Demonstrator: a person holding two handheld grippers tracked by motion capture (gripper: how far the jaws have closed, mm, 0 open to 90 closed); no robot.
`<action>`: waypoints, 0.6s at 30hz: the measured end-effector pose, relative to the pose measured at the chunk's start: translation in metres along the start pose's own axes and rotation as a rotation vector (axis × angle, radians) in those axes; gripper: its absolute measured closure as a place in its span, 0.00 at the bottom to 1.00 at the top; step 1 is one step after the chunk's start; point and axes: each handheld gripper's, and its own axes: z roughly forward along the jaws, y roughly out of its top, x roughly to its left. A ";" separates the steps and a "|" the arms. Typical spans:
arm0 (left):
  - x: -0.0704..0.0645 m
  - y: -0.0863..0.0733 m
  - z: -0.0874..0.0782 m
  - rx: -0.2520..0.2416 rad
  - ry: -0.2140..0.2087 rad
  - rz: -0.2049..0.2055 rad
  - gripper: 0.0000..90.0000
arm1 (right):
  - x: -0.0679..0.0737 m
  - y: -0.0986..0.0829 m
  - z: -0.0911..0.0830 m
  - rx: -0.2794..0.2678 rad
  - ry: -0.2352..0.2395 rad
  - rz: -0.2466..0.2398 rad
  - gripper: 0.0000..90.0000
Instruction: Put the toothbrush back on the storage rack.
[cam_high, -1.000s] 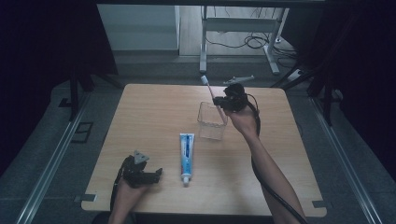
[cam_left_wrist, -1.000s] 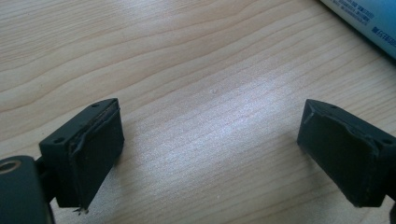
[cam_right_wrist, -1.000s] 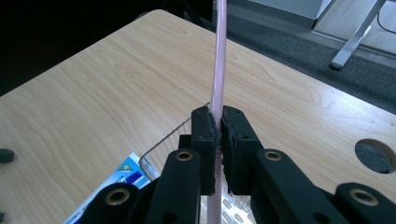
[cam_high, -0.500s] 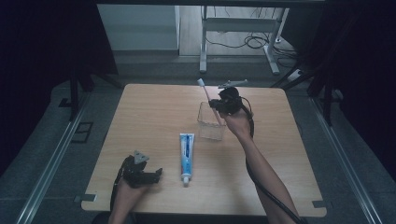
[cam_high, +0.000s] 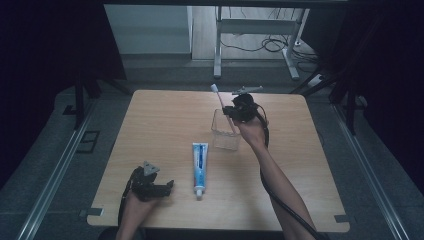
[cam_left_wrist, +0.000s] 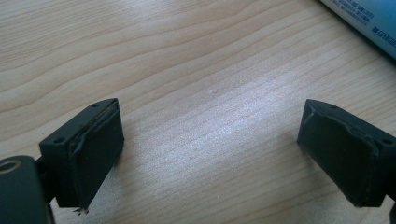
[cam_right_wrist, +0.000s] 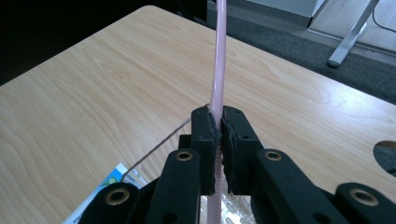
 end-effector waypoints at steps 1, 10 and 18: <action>0.000 0.000 0.000 0.000 0.000 0.000 0.08 | 0.000 0.001 0.000 -0.003 -0.001 -0.002 0.93; 0.000 0.000 0.000 0.000 -0.001 0.000 0.08 | -0.001 -0.008 0.010 0.024 0.000 0.002 0.93; 0.000 0.000 0.000 0.000 0.000 0.000 0.08 | -0.001 -0.017 0.019 0.047 -0.003 -0.001 0.93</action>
